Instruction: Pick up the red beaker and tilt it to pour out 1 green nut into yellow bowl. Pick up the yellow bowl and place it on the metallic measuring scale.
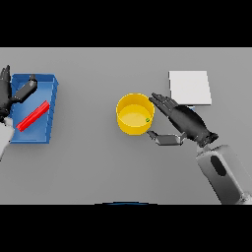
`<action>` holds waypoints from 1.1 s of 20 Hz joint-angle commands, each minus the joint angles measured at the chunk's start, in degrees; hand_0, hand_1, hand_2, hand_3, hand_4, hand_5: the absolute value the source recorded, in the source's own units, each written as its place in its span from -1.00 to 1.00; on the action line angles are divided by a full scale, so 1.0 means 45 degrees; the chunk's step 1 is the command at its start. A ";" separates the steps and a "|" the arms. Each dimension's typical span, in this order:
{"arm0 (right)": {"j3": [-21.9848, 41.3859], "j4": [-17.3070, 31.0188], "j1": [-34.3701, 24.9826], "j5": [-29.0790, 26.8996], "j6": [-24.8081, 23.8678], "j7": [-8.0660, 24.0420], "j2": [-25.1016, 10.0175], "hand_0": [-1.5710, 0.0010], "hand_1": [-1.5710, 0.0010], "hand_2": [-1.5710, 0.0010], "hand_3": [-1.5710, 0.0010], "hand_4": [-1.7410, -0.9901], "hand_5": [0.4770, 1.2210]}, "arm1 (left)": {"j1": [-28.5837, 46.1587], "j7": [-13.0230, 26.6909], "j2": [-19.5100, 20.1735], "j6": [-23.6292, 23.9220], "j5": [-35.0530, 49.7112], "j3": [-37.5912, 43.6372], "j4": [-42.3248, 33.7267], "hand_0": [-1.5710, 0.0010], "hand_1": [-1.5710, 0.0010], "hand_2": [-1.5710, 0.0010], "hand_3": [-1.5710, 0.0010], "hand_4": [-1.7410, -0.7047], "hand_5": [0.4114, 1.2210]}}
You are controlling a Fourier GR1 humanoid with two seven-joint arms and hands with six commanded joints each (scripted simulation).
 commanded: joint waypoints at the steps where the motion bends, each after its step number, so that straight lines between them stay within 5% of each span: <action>1: 0.0281 0.0249 -0.0371 0.0278 0.0271 -0.0315 -0.0251 1.00 1.00 1.00 1.00 0.45 -0.46 | -0.0016 -0.0032 -0.0091 -0.0032 0.0039 -0.0030 0.0070 0.99 0.99 0.99 0.99 0.94 -0.32; 7: 0.2235 0.1738 -0.2710 0.2361 0.1424 -0.1335 -0.1132 1.00 1.00 1.00 1.00 0.38 -0.39 | -0.0014 -0.0104 0.0122 -0.0167 0.0015 -0.0027 0.0087 1.00 1.00 1.00 1.00 0.92 -0.28; 14: 0.3506 0.3526 -0.4292 0.3021 0.2505 -0.1930 -0.0591 1.00 1.00 1.00 1.00 0.37 -0.34 | -0.0017 -0.0083 0.0112 -0.0119 0.0049 0.0003 0.0112 1.00 1.00 1.00 1.00 0.93 -0.29; 22: 0.4300 0.5077 -0.5538 0.3596 0.2974 -0.1754 0.0143 1.00 1.00 1.00 1.00 0.28 -0.31 | 0.0101 -0.0231 0.0328 -0.0167 0.0211 0.0194 0.0029 1.00 1.00 1.00 1.00 0.92 -0.29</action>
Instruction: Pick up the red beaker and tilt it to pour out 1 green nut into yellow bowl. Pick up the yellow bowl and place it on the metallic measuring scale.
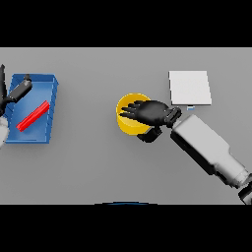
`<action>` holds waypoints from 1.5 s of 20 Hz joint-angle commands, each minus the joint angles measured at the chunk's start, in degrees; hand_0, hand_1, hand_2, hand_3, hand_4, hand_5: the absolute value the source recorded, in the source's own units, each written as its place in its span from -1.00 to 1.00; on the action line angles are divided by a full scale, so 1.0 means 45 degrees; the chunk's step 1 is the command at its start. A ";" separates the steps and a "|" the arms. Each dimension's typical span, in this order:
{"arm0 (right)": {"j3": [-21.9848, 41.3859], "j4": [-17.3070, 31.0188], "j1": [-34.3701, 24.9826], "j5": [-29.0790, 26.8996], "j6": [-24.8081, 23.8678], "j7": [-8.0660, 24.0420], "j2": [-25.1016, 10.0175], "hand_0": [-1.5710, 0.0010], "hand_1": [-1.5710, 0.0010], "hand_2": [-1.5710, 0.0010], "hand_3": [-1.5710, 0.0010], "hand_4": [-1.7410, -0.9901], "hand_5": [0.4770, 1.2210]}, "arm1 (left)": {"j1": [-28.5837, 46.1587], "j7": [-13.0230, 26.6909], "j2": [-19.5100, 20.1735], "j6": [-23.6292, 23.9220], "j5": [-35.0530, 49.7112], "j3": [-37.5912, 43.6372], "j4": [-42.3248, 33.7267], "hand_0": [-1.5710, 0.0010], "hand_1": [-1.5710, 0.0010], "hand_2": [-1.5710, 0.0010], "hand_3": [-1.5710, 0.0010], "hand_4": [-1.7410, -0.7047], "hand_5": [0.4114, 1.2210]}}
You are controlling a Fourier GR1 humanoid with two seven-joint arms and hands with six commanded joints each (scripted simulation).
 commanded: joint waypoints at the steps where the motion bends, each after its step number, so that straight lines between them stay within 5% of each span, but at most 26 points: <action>1: 0.0071 0.0269 -0.0185 0.0044 0.0139 0.0093 0.0118 1.00 1.00 1.00 1.00 0.28 -0.30 | 0.0032 0.0117 -0.0109 0.0058 -0.0064 -0.0094 0.0023 1.00 1.00 1.00 1.00 0.92 -0.29; 6: 0.0139 0.0927 -0.0393 -0.0069 0.0626 0.0102 0.0327 1.00 1.00 0.99 0.96 0.22 -0.27 | 0.0165 0.0088 0.0002 0.0009 -0.0039 -0.0065 -0.0054 1.00 1.00 1.00 1.00 0.92 -0.29; 10: -0.0055 0.1178 -0.0353 -0.0281 0.1080 0.0788 0.0616 0.97 0.95 0.91 0.82 0.17 -0.12 | 0.0031 -0.0004 -0.0013 0.0035 -0.0067 -0.0037 0.0130 1.00 1.00 1.00 1.00 0.91 -0.29; 11: 0.0008 0.1174 -0.0312 -0.0237 0.1124 0.0777 0.0571 0.79 0.83 0.81 0.77 0.12 -0.03 | 0.0042 -0.0077 -0.0003 0.0039 -0.0053 -0.0006 0.0192 1.00 1.00 1.00 1.00 0.91 -0.28; 14: 0.0026 0.1145 -0.0319 -0.0372 0.1222 0.0098 0.0460 -0.08 -0.06 -0.03 0.49 -0.26 0.47 | 0.0070 0.0004 -0.0058 0.0099 -0.0108 -0.0060 0.0172 1.00 1.00 1.00 1.00 0.90 -0.28; 17: 0.0032 0.0982 -0.0322 -0.0522 0.1606 0.0372 0.0434 -0.53 -0.52 -0.44 -0.11 -0.61 0.73 | -0.0031 -0.0017 0.0042 -0.0006 -0.0107 -0.0041 0.0174 1.00 1.00 1.00 1.00 0.90 -0.29; 20: 0.0144 0.0887 -0.0262 -0.0624 0.1511 0.0343 0.0279 -0.76 -0.75 -0.57 -0.54 -0.80 0.86 | -0.0019 -0.0227 0.0017 0.0023 -0.0170 -0.0081 0.0293 1.00 1.00 1.00 1.00 0.92 -0.31; 23: 0.0147 0.0860 -0.0319 -0.0811 0.1601 0.0327 0.0211 -0.88 -0.87 -0.63 -0.74 -0.90 0.93 | 0.0069 -0.0141 0.0076 0.0045 -0.0220 -0.0128 0.0064 1.00 1.00 1.00 1.00 0.94 -0.31; 30: -0.0239 -0.0101 -0.0381 -0.1209 0.1844 0.0659 -0.0288 -0.97 -0.97 -0.75 -0.67 -0.98 0.99 | -0.0003 -0.0069 0.0156 -0.0067 -0.0209 -0.0119 0.0048 1.00 1.00 1.00 1.00 0.95 -0.31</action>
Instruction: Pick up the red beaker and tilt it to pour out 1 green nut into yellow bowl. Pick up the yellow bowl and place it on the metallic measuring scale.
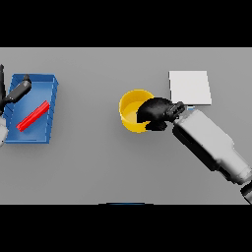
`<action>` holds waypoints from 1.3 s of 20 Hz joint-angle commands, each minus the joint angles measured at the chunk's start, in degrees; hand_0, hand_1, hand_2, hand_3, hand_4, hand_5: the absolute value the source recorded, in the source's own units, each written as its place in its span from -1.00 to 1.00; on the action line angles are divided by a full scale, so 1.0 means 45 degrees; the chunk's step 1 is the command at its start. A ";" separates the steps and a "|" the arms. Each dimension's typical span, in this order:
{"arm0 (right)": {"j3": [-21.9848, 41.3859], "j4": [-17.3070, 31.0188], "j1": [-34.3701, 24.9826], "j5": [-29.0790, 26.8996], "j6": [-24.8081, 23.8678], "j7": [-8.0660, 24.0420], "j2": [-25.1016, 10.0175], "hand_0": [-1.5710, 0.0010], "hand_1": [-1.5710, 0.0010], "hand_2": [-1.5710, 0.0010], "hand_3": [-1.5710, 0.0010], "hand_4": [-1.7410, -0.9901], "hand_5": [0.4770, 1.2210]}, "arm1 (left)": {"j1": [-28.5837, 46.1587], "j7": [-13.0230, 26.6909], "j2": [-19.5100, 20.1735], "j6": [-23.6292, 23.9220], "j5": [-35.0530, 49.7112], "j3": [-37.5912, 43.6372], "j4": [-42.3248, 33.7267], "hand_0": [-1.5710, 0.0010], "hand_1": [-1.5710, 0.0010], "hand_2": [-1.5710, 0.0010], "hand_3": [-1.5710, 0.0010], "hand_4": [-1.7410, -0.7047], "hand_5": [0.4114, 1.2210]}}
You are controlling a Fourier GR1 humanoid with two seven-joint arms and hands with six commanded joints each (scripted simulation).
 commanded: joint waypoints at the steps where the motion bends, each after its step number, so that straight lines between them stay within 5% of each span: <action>1: -0.0172 -0.0336 -0.0156 -0.0110 0.0284 0.0177 -0.0094 -0.98 -0.98 -0.76 -0.64 -0.98 0.99 | -0.0003 0.0060 -0.0062 -0.0057 0.0010 -0.0067 -0.0042 1.00 1.00 1.00 1.00 0.94 -0.31; 7: -0.0955 -0.1498 -0.0185 -0.0265 0.0488 0.0717 -0.0864 -0.99 -0.99 -0.83 -0.60 -1.00 1.00 | -0.0059 -0.0025 0.0033 0.0011 -0.0011 0.0030 -0.0014 1.00 1.00 1.00 1.00 0.94 -0.29; 10: -0.1348 -0.1552 -0.0055 -0.0407 0.0295 0.0463 -0.1280 -1.00 -1.00 -0.83 -0.75 -1.00 1.00 | -0.0083 -0.0106 0.0062 -0.0033 0.0070 0.0104 -0.0055 1.00 1.00 1.00 1.00 0.92 -0.29; 13: -0.1868 -0.1357 -0.0141 -0.0482 0.0208 0.0846 -0.1500 -1.00 -1.00 -0.89 -0.63 -1.00 1.00 | -0.0060 0.0077 0.0062 -0.0034 -0.0032 0.0024 -0.0013 1.00 1.00 1.00 1.00 0.93 -0.28; 19: -0.2838 0.0185 -0.0559 -0.0205 -0.1010 0.0438 -0.2355 -1.00 -1.00 -0.96 -0.53 -1.00 1.00 | -0.0056 0.0323 0.0117 -0.0077 0.0057 0.0099 -0.0307 1.00 1.00 1.00 1.00 0.93 -0.27; 26: -0.3426 0.3217 -0.0957 0.0214 -0.2699 -0.0224 -0.2410 -1.00 -1.00 -0.88 -0.57 -1.00 1.00 | 0.0188 0.0175 0.0189 -0.0116 0.0081 0.0126 -0.0364 1.00 1.00 1.00 1.00 0.96 -0.33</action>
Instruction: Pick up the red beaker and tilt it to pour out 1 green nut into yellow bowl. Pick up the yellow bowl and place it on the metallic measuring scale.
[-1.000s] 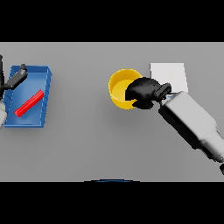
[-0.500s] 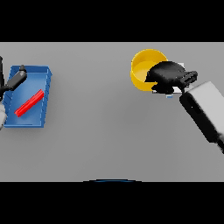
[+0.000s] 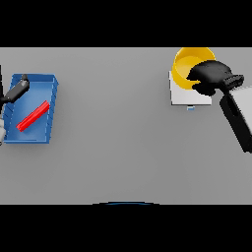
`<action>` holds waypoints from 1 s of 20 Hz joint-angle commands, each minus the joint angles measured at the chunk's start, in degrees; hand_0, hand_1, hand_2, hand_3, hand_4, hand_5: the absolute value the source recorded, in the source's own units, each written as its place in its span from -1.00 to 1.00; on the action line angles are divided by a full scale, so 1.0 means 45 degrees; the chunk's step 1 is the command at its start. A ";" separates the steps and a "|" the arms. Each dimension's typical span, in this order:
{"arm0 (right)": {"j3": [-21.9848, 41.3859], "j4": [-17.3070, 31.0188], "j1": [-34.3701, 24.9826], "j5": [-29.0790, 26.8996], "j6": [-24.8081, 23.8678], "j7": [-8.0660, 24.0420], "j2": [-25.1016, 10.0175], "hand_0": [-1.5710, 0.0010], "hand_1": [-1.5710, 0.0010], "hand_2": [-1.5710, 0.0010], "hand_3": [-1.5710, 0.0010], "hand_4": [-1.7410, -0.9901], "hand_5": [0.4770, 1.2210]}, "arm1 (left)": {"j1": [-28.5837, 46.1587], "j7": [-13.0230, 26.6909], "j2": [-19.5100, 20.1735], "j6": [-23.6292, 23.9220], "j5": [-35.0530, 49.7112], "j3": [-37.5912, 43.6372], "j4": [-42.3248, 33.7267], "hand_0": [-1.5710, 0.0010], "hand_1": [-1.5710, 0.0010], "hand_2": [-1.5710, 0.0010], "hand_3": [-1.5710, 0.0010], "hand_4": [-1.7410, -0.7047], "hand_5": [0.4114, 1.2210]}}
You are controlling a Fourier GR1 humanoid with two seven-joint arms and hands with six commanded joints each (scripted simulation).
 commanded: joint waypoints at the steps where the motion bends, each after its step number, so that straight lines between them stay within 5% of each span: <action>1: -0.0024 0.0492 -0.0150 0.0078 -0.0253 -0.0097 0.0137 -1.00 -1.00 -0.86 -0.60 -1.00 1.00 | -0.0052 0.0089 0.0081 -0.0022 -0.0018 0.0036 0.0045 1.00 1.00 1.00 1.00 0.97 -0.33; 11: -0.0335 0.2633 -0.0194 0.0051 -0.1214 -0.1010 0.0569 -1.00 -1.00 -0.71 -0.79 -1.00 1.00 | -0.0160 0.0220 0.0040 -0.0034 -0.0092 -0.0009 0.0116 1.00 1.00 1.00 1.00 0.96 -0.35; 14: -0.0324 0.2916 -0.0332 0.0048 -0.1187 -0.1030 0.0682 -0.86 -1.00 -0.70 -0.85 -1.00 1.00 | -0.0239 0.0206 0.0033 -0.0091 -0.0144 -0.0059 0.0235 1.00 1.00 1.00 1.00 0.97 -0.37; 17: -0.0386 0.2987 -0.0229 -0.0048 -0.1282 -0.0968 0.0826 -0.90 -0.89 -0.85 -0.40 -0.99 1.00 | -0.0196 0.0285 -0.0029 -0.0050 -0.0187 -0.0129 0.0139 1.00 1.00 1.00 1.00 0.96 -0.36; 18: -0.0408 0.2877 -0.0229 -0.0072 -0.1158 -0.0961 0.0768 -0.83 -0.70 -0.64 -0.26 -0.86 1.00 | -0.0262 0.0322 -0.0009 -0.0024 -0.0213 -0.0115 0.0116 1.00 1.00 1.00 1.00 0.97 -0.36; 20: -0.0298 0.2866 -0.0297 0.0063 -0.1078 -0.0844 0.0781 -0.26 -0.12 -0.17 -0.01 -0.70 0.62 | -0.0141 0.0251 0.0048 -0.0113 -0.0146 -0.0099 0.0108 1.00 1.00 1.00 1.00 0.97 -0.37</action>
